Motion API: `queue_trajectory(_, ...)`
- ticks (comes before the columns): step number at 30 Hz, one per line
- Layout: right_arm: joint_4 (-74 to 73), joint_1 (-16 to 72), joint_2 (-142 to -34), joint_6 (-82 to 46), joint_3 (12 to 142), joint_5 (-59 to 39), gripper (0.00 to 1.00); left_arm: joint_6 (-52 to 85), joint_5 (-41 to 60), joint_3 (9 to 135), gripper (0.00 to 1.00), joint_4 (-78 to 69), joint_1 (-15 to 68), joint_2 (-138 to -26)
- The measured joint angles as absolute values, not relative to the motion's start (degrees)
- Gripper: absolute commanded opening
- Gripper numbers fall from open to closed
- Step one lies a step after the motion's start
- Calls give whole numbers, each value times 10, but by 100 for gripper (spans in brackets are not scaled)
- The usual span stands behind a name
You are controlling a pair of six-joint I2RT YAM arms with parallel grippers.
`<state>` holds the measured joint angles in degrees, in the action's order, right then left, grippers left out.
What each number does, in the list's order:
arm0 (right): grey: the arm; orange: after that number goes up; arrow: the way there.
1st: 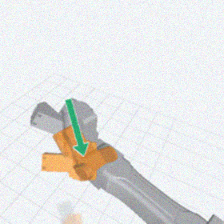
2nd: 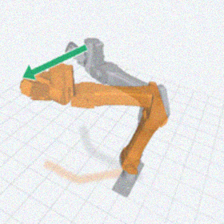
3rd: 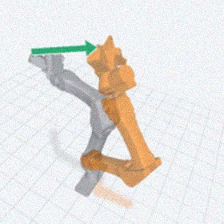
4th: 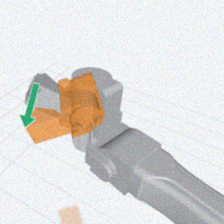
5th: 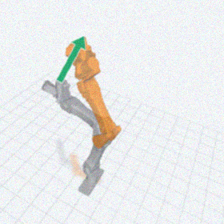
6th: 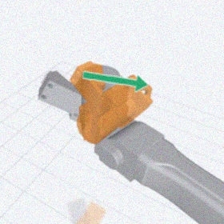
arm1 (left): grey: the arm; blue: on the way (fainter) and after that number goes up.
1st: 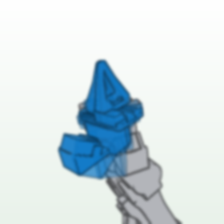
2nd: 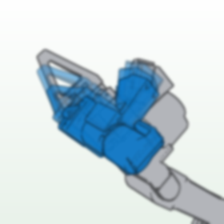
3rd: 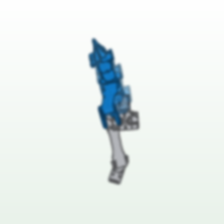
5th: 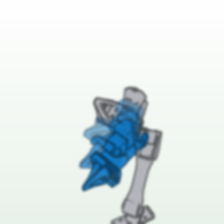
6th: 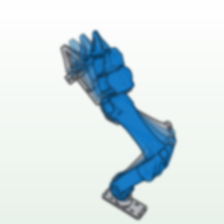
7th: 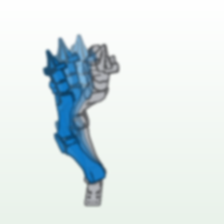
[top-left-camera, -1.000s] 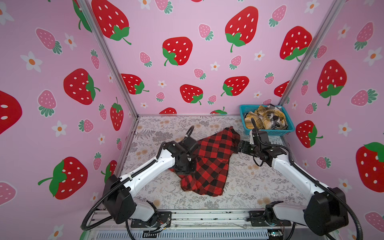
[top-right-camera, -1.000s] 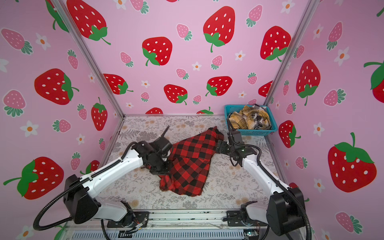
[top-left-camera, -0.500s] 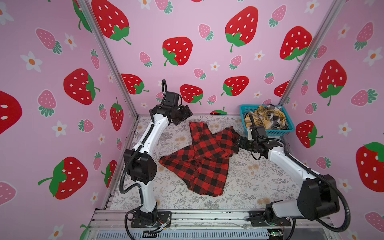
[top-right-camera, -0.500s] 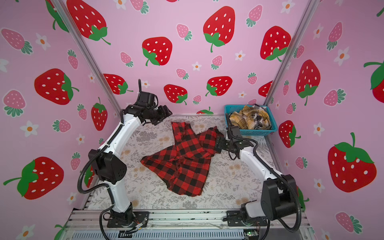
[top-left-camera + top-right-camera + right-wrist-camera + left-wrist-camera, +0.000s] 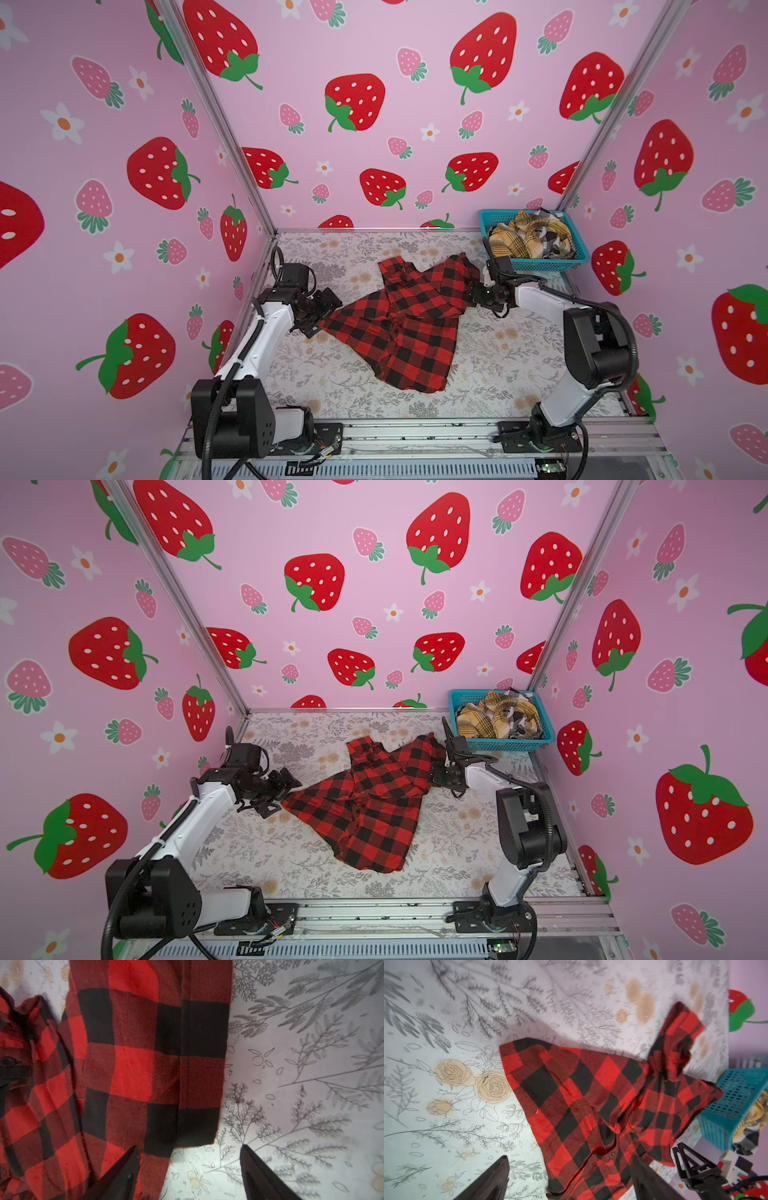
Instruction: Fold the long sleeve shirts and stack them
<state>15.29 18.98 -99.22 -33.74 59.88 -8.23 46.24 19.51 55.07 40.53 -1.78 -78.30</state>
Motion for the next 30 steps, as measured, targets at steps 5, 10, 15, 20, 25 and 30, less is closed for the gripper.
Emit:
queue_trajectory(5, 135, 190, -996, -347, 599, -97, 74, 478, 214, 569, 85, 366, -19, -855)
queue_trajectory(10, 128, 190, -996, -354, 599, -106, 74, 496, 216, 609, 79, 327, -30, -936)
queue_trajectory(15, 127, 190, -1002, -371, 599, -113, 68, 515, 217, 625, 62, 311, -33, -1006)
queue_trajectory(20, 123, 194, -1021, -394, 601, -121, 49, 522, 217, 626, 34, 310, -34, -1025)
queue_trajectory(25, 115, 209, -1035, -411, 605, -128, 43, 510, 216, 642, 29, 310, -34, -1025)
queue_trajectory(30, 112, 223, -1035, -437, 605, -136, 51, 496, 217, 649, 38, 304, -34, -1028)
